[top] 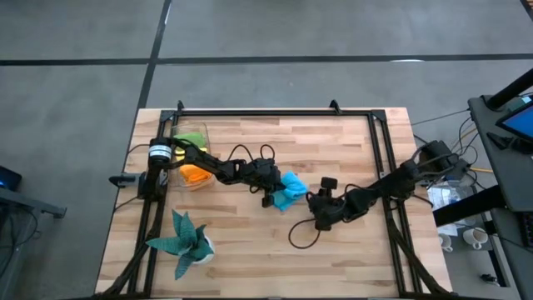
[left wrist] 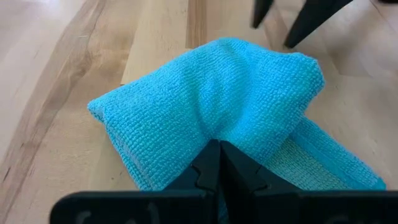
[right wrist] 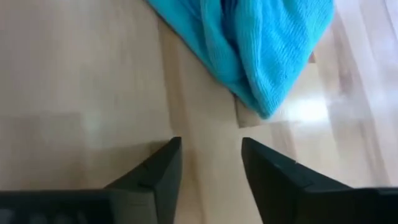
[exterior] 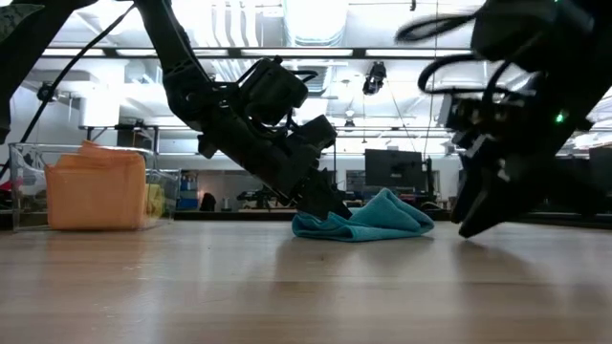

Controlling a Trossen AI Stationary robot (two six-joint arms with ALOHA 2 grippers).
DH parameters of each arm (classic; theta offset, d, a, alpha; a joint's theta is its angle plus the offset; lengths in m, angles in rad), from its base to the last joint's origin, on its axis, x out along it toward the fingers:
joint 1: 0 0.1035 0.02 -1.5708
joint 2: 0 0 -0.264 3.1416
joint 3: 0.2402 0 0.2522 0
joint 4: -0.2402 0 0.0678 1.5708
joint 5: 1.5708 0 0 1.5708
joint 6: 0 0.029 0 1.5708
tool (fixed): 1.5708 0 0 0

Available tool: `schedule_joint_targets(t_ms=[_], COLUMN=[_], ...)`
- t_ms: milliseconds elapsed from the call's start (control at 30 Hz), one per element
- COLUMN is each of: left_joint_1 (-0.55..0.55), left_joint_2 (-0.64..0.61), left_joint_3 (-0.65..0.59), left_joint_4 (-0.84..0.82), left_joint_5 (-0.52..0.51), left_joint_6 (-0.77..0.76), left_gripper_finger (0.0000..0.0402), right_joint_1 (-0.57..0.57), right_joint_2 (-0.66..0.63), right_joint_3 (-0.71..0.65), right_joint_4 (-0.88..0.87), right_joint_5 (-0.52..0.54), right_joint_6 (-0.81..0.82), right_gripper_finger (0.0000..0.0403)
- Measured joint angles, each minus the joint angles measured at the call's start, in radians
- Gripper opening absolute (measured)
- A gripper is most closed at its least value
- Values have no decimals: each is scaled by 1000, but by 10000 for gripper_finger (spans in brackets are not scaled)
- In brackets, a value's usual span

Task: Roll microfiber towels into tight, uniform cylinder then place into a basket
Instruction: Roll the blue microfiber towel

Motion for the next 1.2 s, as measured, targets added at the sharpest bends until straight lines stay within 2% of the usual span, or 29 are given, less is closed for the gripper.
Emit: schedule_joint_targets(t_ms=[167, 433, 533, 667, 733, 1000, 1200], left_joint_1=[0, 0, 0, 0, 0, 0, -2], left_joint_2=[0, 0, 0, 0, 0, 0, 0], left_joint_3=[1, 1, 1, 1, 1, 1, 1], left_joint_4=[1, 1, 1, 0, 0, -2, -1], left_joint_5=[0, 0, 0, 0, 1, 0, -1], left_joint_6=[0, 1, 0, 1, 0, 0, -22], left_gripper_finger=[0, 0, 0, 0, 0, 0, 0], right_joint_1=[-51, -134, -188, -260, -288, -365, -377], right_joint_2=[36, -33, -41, -46, -47, -57, -71], right_joint_3=[12, 24, 23, 23, 23, 23, 22], right_joint_4=[12, 2, 0, 0, 0, -2, -7], right_joint_5=[15, -11, -118, -349, -406, -407, -412], right_joint_6=[-105, -238, -230, -205, -204, -247, -253], right_gripper_finger=[185, 183, 183, 184, 183, 183, 183])
